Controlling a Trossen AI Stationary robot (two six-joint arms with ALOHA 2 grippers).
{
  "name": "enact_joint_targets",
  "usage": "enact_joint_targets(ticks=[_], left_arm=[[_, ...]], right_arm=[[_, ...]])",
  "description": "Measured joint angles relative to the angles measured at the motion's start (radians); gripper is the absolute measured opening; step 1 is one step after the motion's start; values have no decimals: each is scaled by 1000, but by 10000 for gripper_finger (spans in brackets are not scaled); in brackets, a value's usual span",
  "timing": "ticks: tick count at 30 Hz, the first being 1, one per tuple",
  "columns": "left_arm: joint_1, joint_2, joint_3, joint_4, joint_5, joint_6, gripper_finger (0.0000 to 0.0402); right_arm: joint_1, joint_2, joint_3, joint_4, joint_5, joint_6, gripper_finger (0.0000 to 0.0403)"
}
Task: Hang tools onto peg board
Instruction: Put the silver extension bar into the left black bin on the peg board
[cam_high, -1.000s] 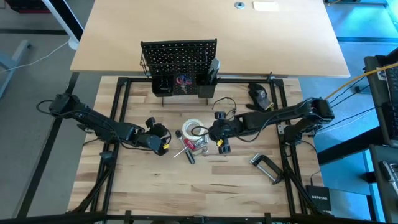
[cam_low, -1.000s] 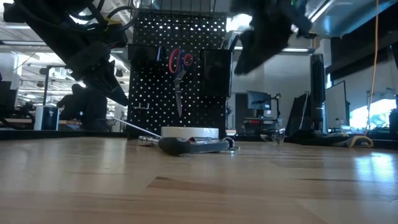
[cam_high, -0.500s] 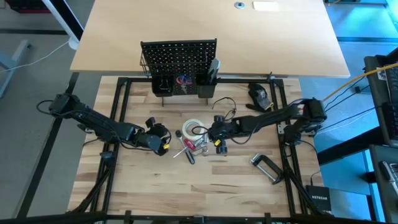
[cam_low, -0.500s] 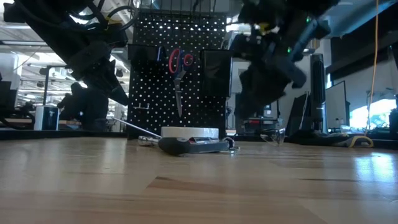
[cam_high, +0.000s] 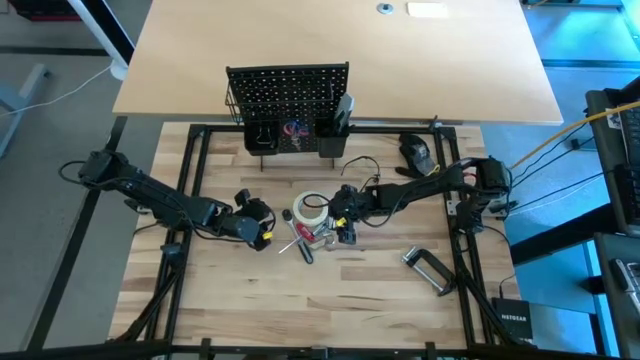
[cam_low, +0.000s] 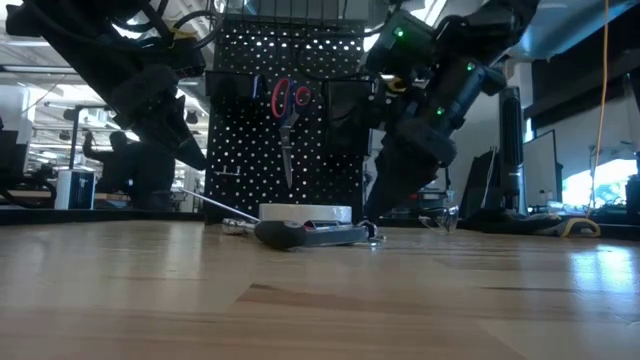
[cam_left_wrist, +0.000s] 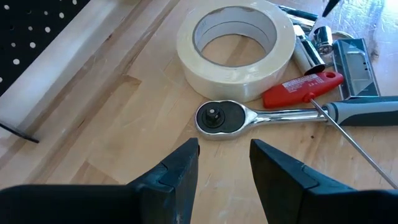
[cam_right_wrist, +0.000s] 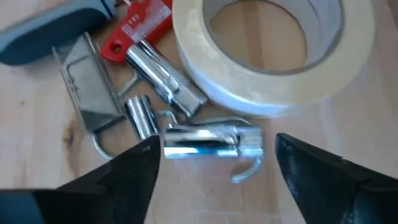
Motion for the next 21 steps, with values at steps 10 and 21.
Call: enact_joint_targets(ticks=[10,21], left_arm=[[0,0,0,-1,2,0,135],[0,0,0,0,2,0,135]], right_arm=[[2,53,3,72,-2,4,343],[2,83,2,67,59,-1,342]])
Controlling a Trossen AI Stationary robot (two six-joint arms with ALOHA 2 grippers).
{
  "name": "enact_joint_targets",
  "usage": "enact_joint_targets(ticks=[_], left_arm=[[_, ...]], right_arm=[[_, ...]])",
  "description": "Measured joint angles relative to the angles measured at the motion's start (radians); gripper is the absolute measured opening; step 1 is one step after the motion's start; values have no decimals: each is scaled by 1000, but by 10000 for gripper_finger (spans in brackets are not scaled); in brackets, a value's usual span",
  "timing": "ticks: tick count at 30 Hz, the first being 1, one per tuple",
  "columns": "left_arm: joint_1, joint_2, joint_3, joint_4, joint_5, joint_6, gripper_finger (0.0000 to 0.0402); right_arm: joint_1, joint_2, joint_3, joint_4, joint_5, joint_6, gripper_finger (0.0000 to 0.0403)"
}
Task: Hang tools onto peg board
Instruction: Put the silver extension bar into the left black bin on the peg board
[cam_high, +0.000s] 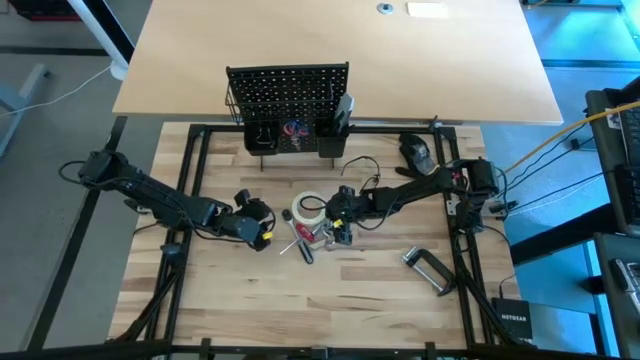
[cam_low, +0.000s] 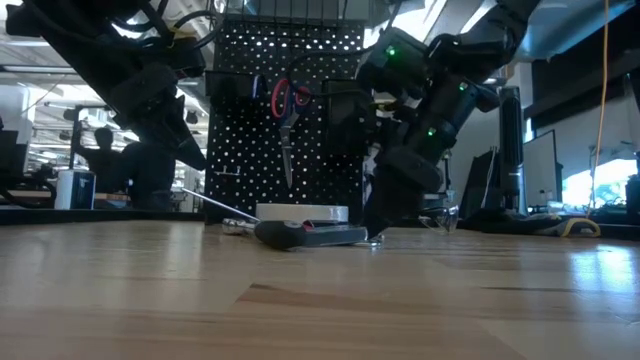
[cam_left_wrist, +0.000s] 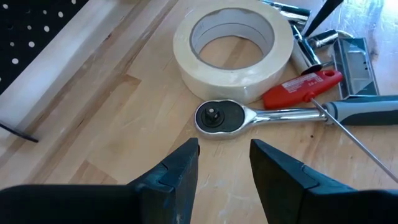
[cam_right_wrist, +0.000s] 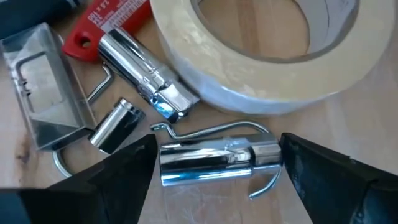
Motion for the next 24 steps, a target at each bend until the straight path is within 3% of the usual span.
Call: enact_joint_targets(ticks=[6,13,24], left_arm=[[0,0,0,-1,0,0,135],[0,0,0,-1,0,0,135],[0,0,0,-1,-1,12,135]], right_arm=[[0,0,0,2,-8,-40,336],[0,0,0,0,-14,-45,264],[0,-37,-4,-18,-15,-47,272]])
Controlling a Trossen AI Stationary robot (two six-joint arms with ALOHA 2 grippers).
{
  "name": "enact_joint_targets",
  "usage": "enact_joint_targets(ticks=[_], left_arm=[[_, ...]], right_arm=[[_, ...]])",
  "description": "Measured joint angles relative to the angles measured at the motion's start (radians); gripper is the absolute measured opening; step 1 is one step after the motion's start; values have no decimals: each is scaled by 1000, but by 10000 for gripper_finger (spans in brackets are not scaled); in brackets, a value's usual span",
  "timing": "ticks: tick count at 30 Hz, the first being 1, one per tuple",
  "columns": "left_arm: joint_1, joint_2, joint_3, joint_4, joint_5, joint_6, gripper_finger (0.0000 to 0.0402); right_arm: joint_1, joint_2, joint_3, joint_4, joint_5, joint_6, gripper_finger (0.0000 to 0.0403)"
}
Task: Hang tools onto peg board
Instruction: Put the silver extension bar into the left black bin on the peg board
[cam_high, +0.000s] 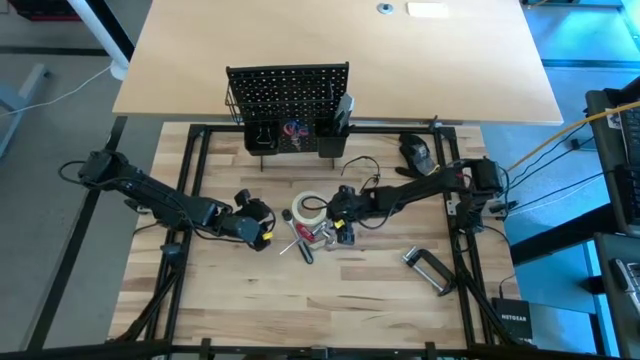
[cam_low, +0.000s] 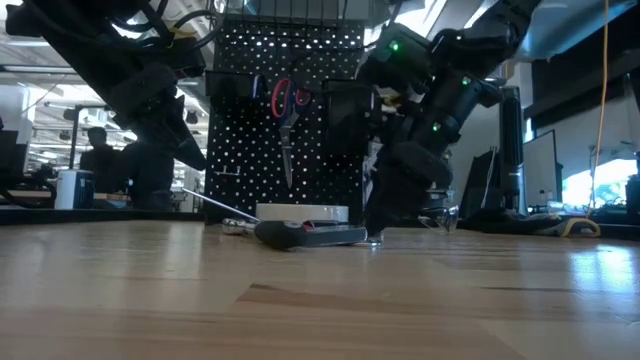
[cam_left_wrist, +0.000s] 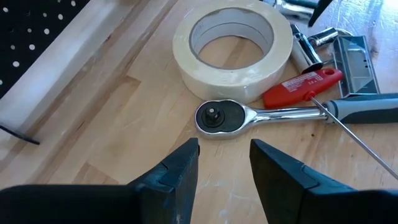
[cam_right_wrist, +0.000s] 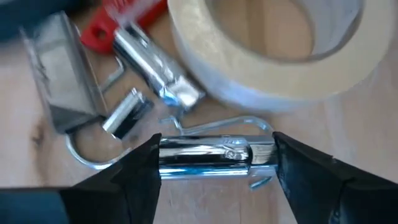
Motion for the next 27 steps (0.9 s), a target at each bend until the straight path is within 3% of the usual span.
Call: enact_joint_targets(ticks=[14,22,27], left_arm=[[0,0,0,0,0,-18,135],[0,0,0,0,-1,-19,135],[0,0,0,0,-1,-19,135]], right_arm=[[1,-202,54,5,54,-52,270],[1,-200,233,42,70,-145,269],[1,-200,280,180,69,-187,266]])
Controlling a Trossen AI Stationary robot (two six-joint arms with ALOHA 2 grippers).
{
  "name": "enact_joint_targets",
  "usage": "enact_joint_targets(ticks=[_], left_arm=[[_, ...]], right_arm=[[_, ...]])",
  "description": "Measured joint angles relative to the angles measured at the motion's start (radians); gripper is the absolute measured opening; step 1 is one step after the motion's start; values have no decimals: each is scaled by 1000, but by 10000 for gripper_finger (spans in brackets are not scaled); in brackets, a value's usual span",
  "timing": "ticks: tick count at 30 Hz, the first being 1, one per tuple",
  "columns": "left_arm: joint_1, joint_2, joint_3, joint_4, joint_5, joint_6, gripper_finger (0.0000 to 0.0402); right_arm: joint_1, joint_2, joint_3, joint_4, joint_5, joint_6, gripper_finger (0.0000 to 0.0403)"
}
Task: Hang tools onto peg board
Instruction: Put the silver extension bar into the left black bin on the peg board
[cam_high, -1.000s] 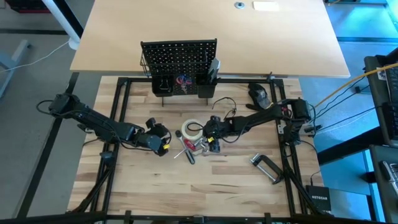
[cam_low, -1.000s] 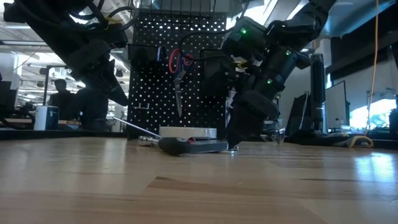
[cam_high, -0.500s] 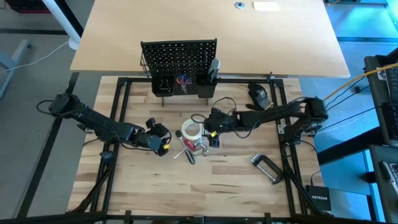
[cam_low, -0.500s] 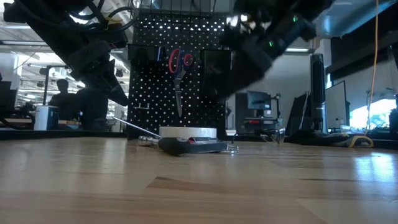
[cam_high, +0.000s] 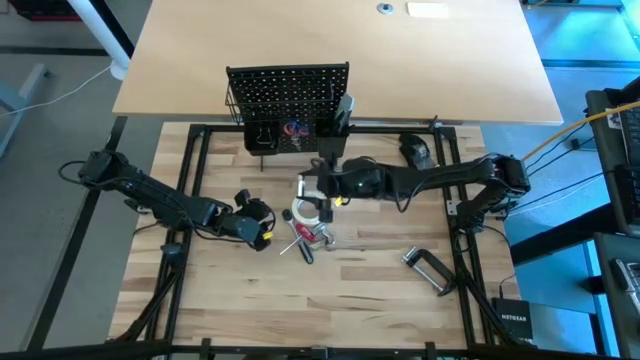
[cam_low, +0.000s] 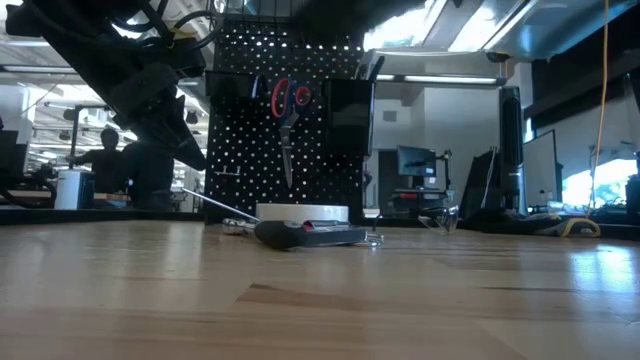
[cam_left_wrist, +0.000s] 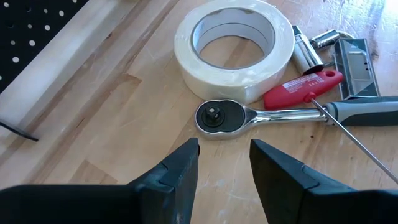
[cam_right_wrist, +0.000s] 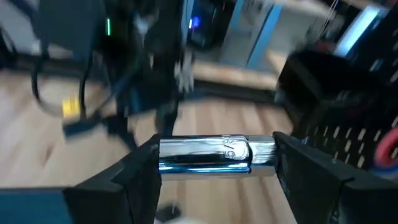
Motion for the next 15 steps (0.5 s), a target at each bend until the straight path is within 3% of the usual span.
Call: enact_joint_targets(ticks=[9,15], left_arm=[[0,0,0,1,-1,0,135],[0,0,0,5,-1,5,135]], right_arm=[[-1,45,24,298,36,-48,271],[-9,168,154,307,90,-93,273]])
